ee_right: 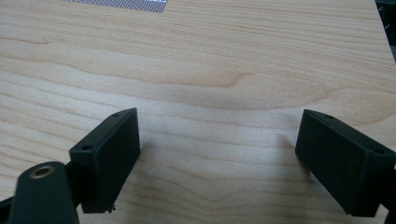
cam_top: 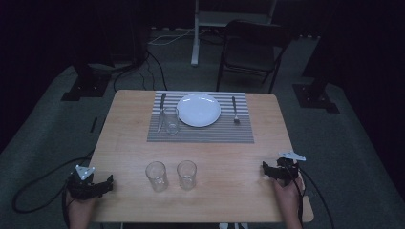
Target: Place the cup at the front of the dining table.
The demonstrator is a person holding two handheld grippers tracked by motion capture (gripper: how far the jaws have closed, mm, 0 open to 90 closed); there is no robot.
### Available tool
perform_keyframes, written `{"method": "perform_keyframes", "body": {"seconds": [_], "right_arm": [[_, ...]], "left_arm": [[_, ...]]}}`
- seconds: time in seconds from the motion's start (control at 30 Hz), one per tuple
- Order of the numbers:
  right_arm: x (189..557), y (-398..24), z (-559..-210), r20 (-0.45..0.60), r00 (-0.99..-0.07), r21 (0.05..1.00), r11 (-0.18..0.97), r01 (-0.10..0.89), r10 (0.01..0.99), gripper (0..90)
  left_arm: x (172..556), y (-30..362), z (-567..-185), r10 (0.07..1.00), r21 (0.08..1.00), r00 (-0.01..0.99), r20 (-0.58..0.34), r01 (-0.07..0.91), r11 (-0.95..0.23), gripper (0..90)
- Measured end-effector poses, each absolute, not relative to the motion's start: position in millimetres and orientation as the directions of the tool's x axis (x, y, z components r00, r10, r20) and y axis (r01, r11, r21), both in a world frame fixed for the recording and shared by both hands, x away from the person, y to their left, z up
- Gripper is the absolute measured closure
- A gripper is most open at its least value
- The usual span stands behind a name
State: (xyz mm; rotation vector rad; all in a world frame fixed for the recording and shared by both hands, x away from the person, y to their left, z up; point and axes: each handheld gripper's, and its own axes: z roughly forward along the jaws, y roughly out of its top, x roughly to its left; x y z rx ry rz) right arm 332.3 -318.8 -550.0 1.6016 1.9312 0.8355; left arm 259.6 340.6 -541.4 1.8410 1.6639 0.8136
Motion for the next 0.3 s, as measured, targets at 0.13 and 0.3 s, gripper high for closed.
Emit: {"method": "perform_keyframes", "body": {"seconds": [0.13, 0.3], "right_arm": [[332.3, -318.8, -550.0, 0.011, -0.19, 0.722, 0.123, 0.68, 0.982, 13.6], [332.3, -318.8, -550.0, 0.012, -0.189, 0.722, 0.123, 0.68, 0.982, 13.6]], "left_arm": [[258.0, 340.9, -544.1, 0.996, 0.726, 0.042, 0.082, 0.682, -0.089, 0.1], [258.2, 338.7, -544.0, 0.995, 0.73, 0.046, 0.092, 0.676, -0.098, 0.1]]}}
